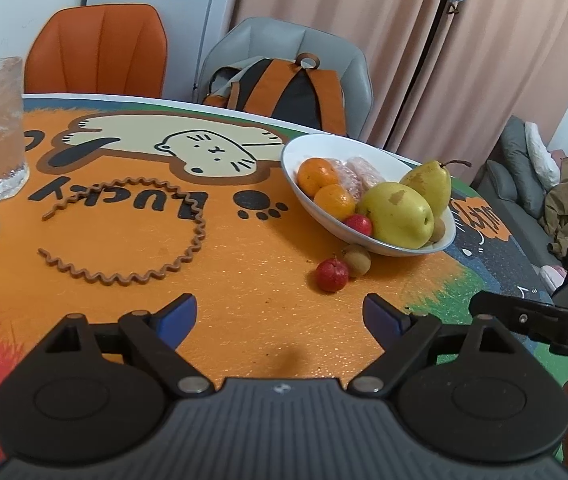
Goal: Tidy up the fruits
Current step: 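Withdraw both open tools from the plate toward the remaining small fruits, then grasp the small red fruit on the table with the left tool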
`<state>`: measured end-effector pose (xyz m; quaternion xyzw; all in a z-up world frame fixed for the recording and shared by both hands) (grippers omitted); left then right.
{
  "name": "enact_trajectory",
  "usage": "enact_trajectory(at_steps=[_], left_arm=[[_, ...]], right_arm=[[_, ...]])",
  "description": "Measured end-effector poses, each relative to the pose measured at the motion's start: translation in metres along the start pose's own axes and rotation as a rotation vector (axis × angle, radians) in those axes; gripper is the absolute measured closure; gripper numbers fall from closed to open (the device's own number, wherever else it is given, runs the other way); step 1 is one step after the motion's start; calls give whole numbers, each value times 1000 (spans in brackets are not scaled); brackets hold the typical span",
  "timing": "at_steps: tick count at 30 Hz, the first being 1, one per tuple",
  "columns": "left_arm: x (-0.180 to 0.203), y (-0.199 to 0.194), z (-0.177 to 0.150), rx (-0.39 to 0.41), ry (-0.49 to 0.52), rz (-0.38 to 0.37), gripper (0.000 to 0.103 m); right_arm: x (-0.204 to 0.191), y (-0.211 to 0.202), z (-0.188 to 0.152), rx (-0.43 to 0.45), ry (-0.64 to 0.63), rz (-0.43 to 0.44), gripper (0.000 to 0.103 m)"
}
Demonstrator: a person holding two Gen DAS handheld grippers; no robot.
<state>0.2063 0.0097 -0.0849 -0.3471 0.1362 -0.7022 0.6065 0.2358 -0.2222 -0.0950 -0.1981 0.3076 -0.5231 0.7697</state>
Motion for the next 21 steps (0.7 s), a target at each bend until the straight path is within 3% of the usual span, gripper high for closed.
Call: enact_trajectory(at_steps=[21], left_arm=[[20,32,6,-33,55,-63,19]], right_arm=[[10,5,6,1,10,-24,0]])
Point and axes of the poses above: each gripper's, at about its wrist camera, not at the fingertips, and y roughly the way its jaws point, x to its right, z to its top, the point moved 2 cm from there along y, roughly the way its jaws point, and after that the axes turned 8 degrees about -z, right-handed, at the moved point
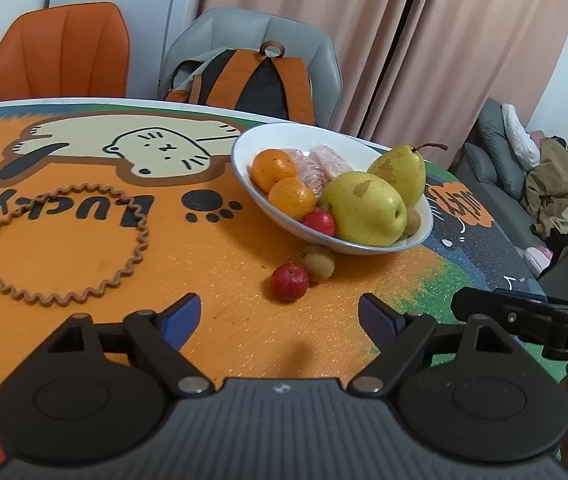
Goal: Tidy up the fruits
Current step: 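Grasp the small red fruit on the table with the left tool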
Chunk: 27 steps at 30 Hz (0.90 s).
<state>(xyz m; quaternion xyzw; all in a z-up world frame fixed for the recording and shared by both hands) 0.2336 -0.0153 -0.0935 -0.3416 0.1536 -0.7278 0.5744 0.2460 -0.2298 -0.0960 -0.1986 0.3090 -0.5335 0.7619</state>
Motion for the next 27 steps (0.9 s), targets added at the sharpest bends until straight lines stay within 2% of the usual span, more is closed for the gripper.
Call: enact_trajectory(at_steps=[4,9,16,21,25,27], left_arm=[[3,5,4,-1,12,-5,24],[4,14,7,-13,19,4,42],[8,24,9,-19,15,-11,50],[7,31,10,-22,-4,-17,61],[4,36,10,-26,-13,-21,63],[3,38,10,-29,-14,-20,68]], right_arm=[[1,0,2,2,0,-5,0],[1,1,5,4,-6,-14,0],[4,5,7,-2,-3,-18,0],[4,9,8,-9,-5,-18,0],[3,12,9,-15,-12,-13,0],[2,14,10,-17,-13,-11,0]])
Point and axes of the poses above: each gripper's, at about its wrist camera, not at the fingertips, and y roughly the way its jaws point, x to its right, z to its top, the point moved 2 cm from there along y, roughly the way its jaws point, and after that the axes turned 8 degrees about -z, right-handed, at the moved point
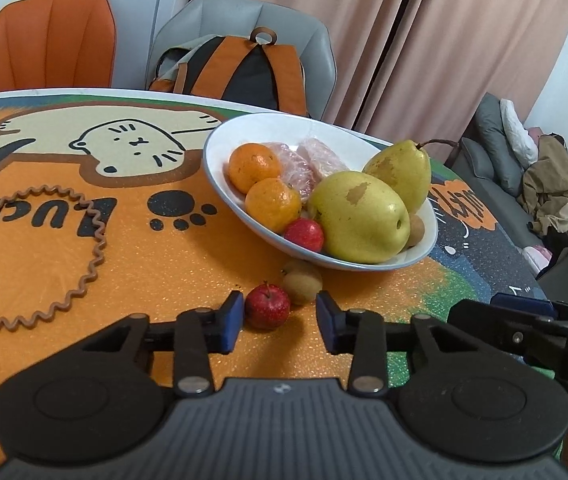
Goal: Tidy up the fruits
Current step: 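Grasp the small red fruit on the table with the left tool, then grasp the small brown round fruit with the right tool while the left tool holds the red fruit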
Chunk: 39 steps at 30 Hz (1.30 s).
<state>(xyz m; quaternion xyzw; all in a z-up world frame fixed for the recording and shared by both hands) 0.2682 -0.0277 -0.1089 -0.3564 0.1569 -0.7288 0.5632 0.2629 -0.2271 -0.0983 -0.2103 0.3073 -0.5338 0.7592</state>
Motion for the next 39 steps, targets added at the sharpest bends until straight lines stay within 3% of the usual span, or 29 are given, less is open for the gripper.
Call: enact_trajectory(at_steps=[5,7,8,15,28,39], left_arm=[[-2,2,1,7,0,-8,70],[-3,0,0,8,-2,-11,73],[-4,-1,-1,6,-2,-8,81],[-16,-13,-3,23,-30,2,81],[-45,-38,-6,55,-87,56,81],[-55,-50,-5,83,-119,69,81]], right_arm=[[-3,6,0,-11,-3,7,0],[-6,8,1,-14,-5,13,0],[-7,9,1,-14,-7,17,0],[-24,21,0,-23,-25,54,2],[-60,44,-1,-54,-75,74,25],[-72,57,2,-54,-86,48,30]])
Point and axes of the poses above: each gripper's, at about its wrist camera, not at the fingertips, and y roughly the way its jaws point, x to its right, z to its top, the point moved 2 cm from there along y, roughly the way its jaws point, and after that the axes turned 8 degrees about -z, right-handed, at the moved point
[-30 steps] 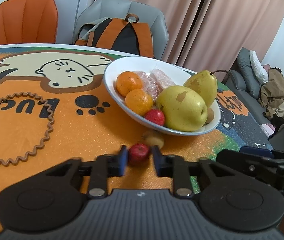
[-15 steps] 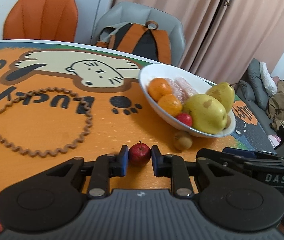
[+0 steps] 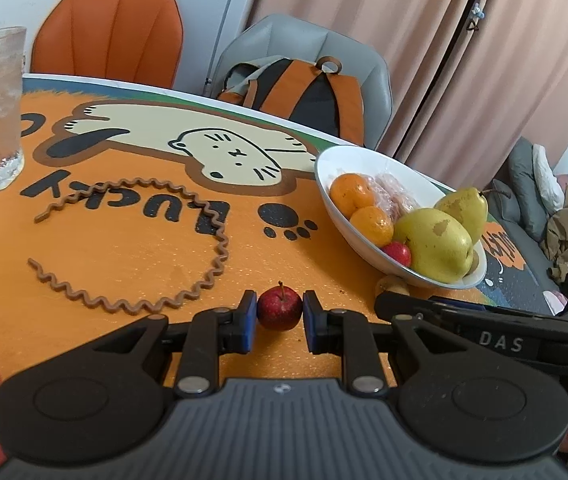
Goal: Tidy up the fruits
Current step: 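Grasp the small brown round fruit with the right tool while the left tool holds the red fruit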
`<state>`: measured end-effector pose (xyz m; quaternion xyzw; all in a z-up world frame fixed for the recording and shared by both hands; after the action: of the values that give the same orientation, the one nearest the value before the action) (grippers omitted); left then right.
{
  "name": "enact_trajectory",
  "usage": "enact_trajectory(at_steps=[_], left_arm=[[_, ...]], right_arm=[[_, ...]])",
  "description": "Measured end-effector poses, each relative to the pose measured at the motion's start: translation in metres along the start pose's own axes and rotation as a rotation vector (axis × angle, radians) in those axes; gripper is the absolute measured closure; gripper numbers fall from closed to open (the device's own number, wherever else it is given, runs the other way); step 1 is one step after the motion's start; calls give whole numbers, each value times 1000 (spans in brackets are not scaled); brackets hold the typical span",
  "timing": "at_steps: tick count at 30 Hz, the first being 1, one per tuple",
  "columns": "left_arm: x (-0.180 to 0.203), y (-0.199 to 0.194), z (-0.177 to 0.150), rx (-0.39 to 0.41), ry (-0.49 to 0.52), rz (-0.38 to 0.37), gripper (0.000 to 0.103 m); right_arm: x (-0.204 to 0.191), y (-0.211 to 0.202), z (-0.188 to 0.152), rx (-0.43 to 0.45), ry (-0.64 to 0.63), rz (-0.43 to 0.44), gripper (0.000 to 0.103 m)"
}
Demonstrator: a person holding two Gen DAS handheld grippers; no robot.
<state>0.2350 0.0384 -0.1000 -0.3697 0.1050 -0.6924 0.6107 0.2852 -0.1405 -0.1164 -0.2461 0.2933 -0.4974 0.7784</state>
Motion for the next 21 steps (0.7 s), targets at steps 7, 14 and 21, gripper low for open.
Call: enact_trajectory(at_steps=[7,14,21], left_arm=[[-3,-9,-2,7,-1,3,81],[-5,-19,-4,22,-10,3,81],[1,-29,-8,34,-3,-11,81]], right_arm=[[-5,4,1,20,2,-34,44],[-6,1,-3,8,-2,-31,81],[-7,-13,-12,9,-24,-35,81]])
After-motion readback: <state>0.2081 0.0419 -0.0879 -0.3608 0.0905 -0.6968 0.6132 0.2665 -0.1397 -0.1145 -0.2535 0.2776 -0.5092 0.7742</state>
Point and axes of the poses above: each gripper's, at about its wrist camera, not at the fingertips, and y roughly the way its jaws point, x to its right, z to its top, the point moved 2 cm from there along y, roughly the way its jaws point, and after that the axes turned 8 degrees about -z, right-handed, at the moved point
